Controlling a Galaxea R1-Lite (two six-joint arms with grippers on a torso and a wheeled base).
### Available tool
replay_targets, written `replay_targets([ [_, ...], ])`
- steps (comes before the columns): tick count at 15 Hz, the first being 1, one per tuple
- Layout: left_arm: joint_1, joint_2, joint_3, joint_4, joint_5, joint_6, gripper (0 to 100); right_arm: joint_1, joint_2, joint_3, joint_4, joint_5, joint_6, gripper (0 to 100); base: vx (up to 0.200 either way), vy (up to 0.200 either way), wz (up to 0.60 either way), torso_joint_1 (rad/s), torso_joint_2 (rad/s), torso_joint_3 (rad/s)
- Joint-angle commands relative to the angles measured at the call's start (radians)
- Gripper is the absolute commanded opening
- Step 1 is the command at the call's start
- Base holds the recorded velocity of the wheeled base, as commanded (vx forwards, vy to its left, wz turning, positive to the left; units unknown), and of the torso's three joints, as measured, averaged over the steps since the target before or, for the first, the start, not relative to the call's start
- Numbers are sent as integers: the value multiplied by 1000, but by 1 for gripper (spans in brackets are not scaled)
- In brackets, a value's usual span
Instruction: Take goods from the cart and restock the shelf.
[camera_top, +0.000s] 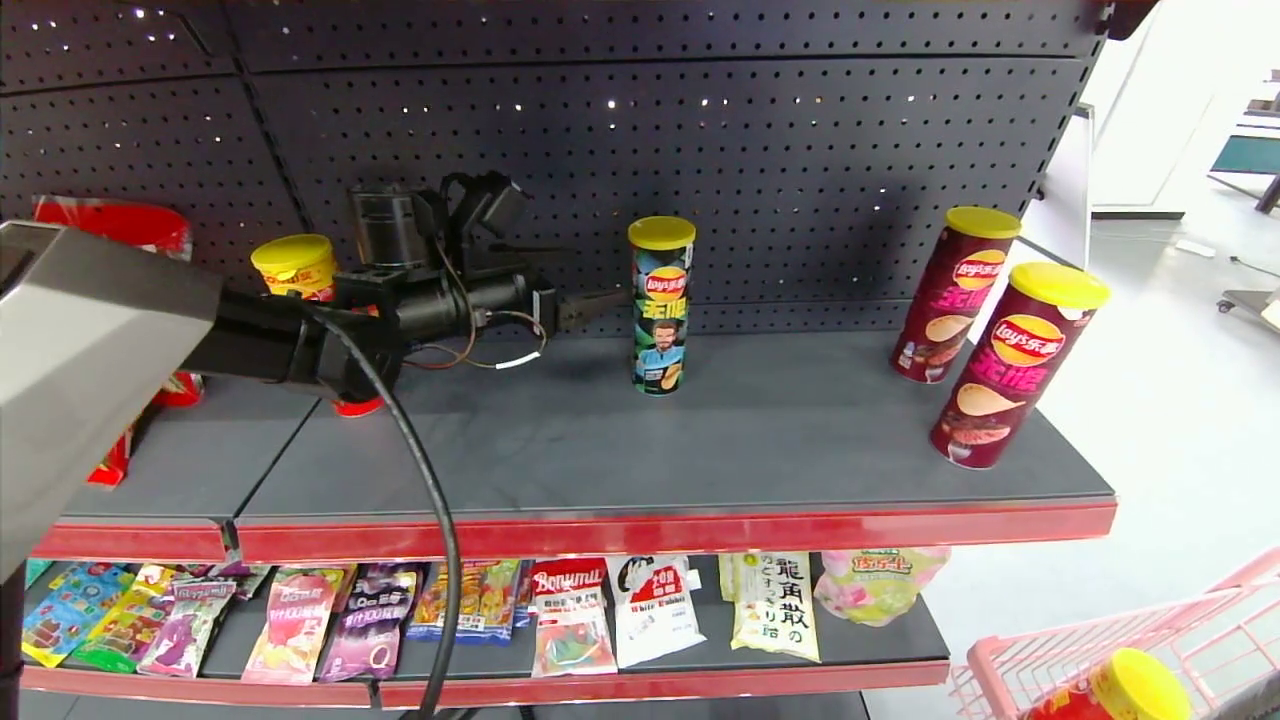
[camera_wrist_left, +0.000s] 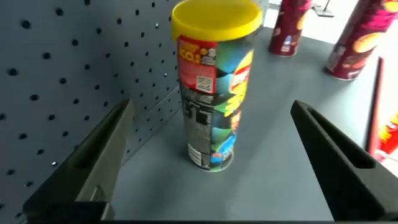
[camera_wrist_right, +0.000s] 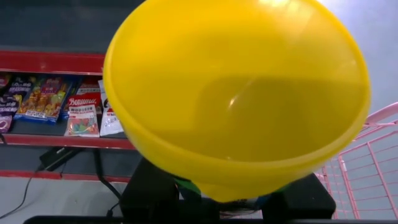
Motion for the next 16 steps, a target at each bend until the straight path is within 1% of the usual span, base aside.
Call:
replay_targets([
  [1,-4,28,-24,-1,3,-1,100,1,-1,0,0,0,-1,0,0,0,0,0,0,0],
  [3,-12,58,-58,-1,2,-3,100,-1,-4,-2,0,-1,-1,0,0,0,0,0,0,0],
  [4,-12,92,-107,-1,2,-3,100,-5,-4,-2,0,0,-1,0,0,0,0,0,0,0],
  [5,-13,106,-134,1,2,-3,100,-7,-5,-2,0,0,-1,0,0,0,0,0,0,0],
  [8,-32,131,-167,18,2,-4,100,-8,-10,-2,0,-1,-1,0,0,0,0,0,0,0],
  [11,-33,169,-211,19,2,-4,100,-7,-10,-3,0,-1,-1,0,0,0,0,0,0,0],
  [12,-32,195,-249,21,2,-4,100,-7,-10,-3,0,-1,-1,0,0,0,0,0,0,0],
  [16,-41,227,-334,77,-6,-4,100,-7,-10,-3,2,-1,-1,0,0,0,0,0,0,0],
])
